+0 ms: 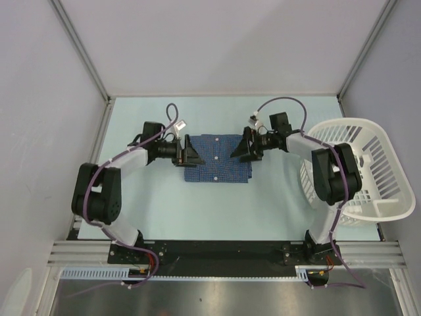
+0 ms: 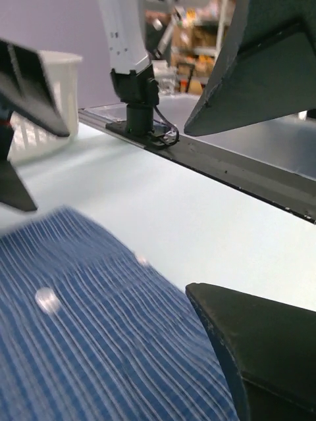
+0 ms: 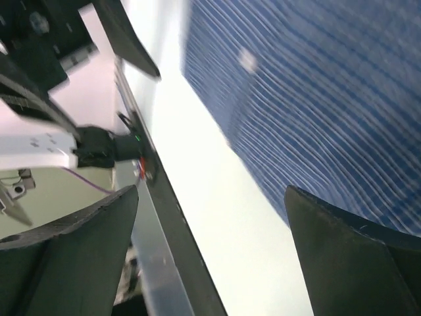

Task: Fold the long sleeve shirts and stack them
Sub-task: Fold the shirt

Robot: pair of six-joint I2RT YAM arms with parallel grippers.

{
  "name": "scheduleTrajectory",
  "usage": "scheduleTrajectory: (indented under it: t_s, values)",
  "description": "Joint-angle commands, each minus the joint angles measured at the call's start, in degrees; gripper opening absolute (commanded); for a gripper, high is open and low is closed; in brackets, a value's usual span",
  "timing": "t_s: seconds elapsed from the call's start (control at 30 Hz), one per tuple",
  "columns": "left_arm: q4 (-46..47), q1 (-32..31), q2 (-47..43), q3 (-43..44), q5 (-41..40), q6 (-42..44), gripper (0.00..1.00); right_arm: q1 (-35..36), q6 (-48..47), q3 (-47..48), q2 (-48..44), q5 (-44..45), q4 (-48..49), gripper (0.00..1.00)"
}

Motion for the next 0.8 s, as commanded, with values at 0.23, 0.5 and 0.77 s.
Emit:
scheduleTrajectory:
  t_s: [0.23, 0.5, 0.77]
  values:
    - [20.96, -6.62, 11.00, 5.16, -6.61, -11.68, 1.00, 4.29, 22.14, 4.25, 9.23, 0.60, 27.80, 1.00]
    - [17.84, -3.71, 17.10, 7.19, -1.88, -12.15, 0.99, -0.54, 8.01, 12.42, 17.51, 2.71, 10.60, 1.00]
    - [11.83, -3.36, 15.21, 20.17, -4.41, -5.36, 0.99, -1.60, 11.59, 18.84, 14.94, 1.57, 14.79, 1.00]
